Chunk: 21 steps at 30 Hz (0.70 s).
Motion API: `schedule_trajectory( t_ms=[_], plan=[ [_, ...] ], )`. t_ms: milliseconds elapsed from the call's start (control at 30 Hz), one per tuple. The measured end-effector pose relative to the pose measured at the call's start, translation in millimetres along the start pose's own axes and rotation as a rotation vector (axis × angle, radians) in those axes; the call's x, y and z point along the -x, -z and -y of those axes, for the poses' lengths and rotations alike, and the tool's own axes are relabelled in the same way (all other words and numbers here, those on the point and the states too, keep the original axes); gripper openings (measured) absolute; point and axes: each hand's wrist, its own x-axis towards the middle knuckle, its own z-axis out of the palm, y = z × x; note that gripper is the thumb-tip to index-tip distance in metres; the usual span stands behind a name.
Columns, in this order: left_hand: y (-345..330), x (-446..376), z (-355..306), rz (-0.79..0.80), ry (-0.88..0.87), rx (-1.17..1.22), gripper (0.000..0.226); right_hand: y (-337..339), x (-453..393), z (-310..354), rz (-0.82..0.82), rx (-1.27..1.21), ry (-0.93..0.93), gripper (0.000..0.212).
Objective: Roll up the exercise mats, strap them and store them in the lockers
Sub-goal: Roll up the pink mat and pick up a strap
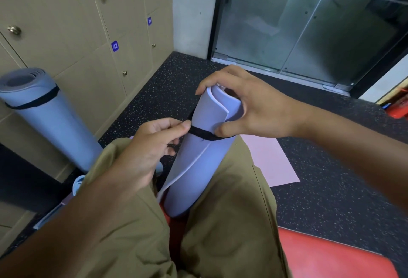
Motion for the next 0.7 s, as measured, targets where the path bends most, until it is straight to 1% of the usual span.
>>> schedule_trajectory(
  t_ms=[100, 233, 300, 333, 400, 467, 533, 567, 633, 700],
  plan=[
    [9, -5, -2, -0.028, -0.002, -0.092, 0.016, -1, -2, 1, -0.003, 0.007, 0.004, 0.066],
    [16, -5, -2, -0.010, 0.023, -0.142, 0.019, -2, -4, 4, 0.016, 0.002, 0.011, 0.069],
    [11, -8, -3, -0.022, -0.040, -0.139, 0.013, -1, -6, 1, 0.019, 0.011, 0.018, 0.073],
    [7, -8, -3, -0.042, -0.108, -0.122, 0.013, 0, -6, 0, 0.016, 0.008, 0.020, 0.075],
    [-1, -8, -5, -0.044, -0.294, -0.047, 0.031, 0, -8, -4, -0.004, -0.006, 0.024, 0.078],
    [-12, -6, -8, 0.010, -0.449, -0.026, 0.057, -2, -9, -6, -0.025, -0.021, 0.035, 0.084],
    [-24, -7, -9, 0.047, -0.523, -0.041, 0.075, -7, -11, -8, -0.058, -0.041, 0.042, 0.093],
    [-27, -9, -7, 0.049, -0.541, -0.024, 0.077, -9, -12, -9, -0.080, -0.067, 0.031, 0.098],
    [-29, -14, -4, 0.051, -0.528, 0.060, 0.069, -11, -12, -13, -0.128, -0.159, -0.010, 0.107],
    [-29, -16, -4, 0.105, -0.503, 0.119, 0.059, -14, -11, -17, -0.179, -0.247, -0.052, 0.113]
  ],
)
